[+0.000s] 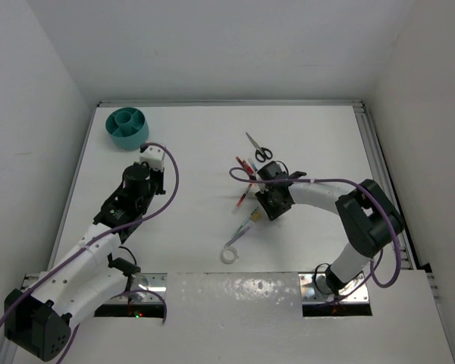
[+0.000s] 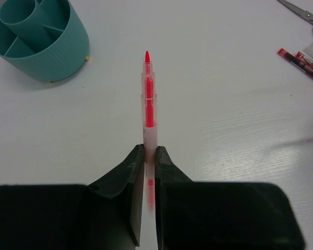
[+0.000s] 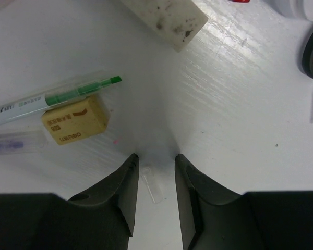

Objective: Sort the stationery into containers
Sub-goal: Close the pen cap on the pen.

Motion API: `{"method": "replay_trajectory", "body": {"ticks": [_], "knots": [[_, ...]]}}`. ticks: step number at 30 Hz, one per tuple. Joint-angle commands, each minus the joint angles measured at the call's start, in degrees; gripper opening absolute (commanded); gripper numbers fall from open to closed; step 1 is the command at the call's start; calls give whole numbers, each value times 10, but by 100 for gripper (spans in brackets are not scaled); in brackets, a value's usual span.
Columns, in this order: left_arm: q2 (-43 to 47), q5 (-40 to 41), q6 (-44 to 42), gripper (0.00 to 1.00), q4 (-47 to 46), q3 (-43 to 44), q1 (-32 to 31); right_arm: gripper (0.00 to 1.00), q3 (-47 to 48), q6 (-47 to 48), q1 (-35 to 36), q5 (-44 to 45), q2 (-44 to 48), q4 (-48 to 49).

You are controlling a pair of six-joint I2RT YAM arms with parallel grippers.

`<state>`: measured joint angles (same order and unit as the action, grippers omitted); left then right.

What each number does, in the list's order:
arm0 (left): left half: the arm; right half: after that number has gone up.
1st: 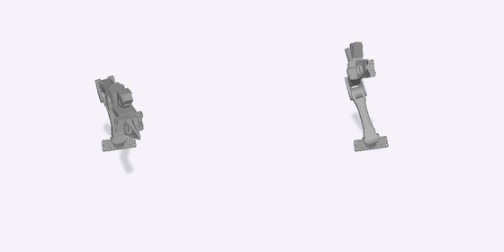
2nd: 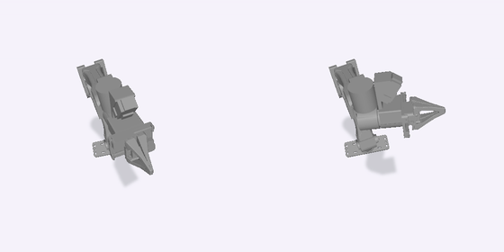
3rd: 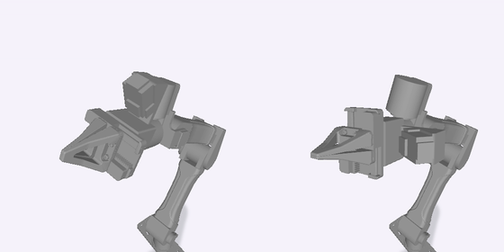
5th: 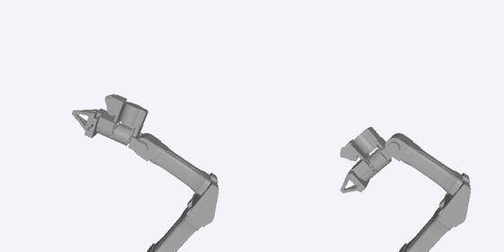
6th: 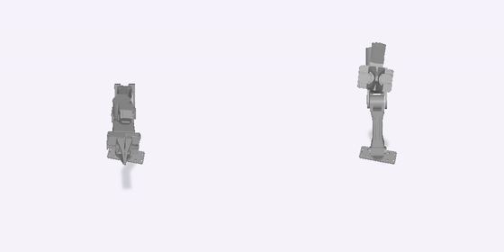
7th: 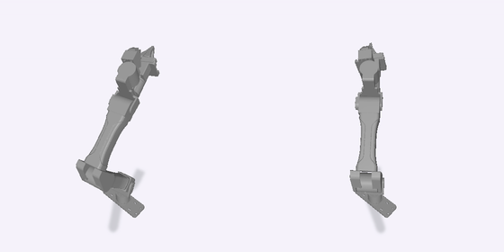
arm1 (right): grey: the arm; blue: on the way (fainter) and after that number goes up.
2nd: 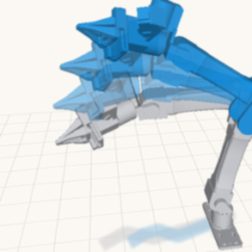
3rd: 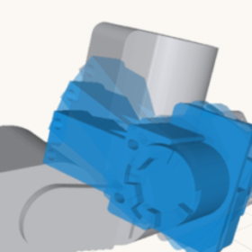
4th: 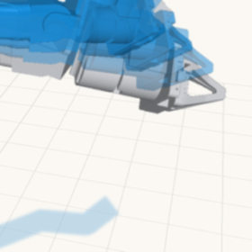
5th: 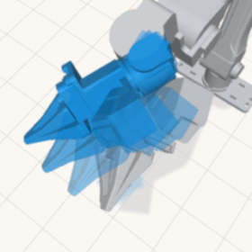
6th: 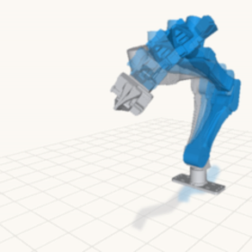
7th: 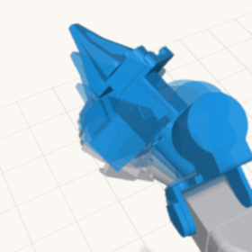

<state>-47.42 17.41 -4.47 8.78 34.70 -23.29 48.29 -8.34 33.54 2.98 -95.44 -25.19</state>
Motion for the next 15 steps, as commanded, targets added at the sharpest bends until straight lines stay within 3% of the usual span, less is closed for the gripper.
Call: {"method": "replay_trajectory", "body": {"ticks": [1, 15], "knots": [[0, -2, 2, 0, -24, 12, 9, 34, -17, 9, 8, -18, 3, -11], [6, -5, 5, 0, -24, 6, 9, 33, -53, 0, 15, -20, 29, -20]]}}
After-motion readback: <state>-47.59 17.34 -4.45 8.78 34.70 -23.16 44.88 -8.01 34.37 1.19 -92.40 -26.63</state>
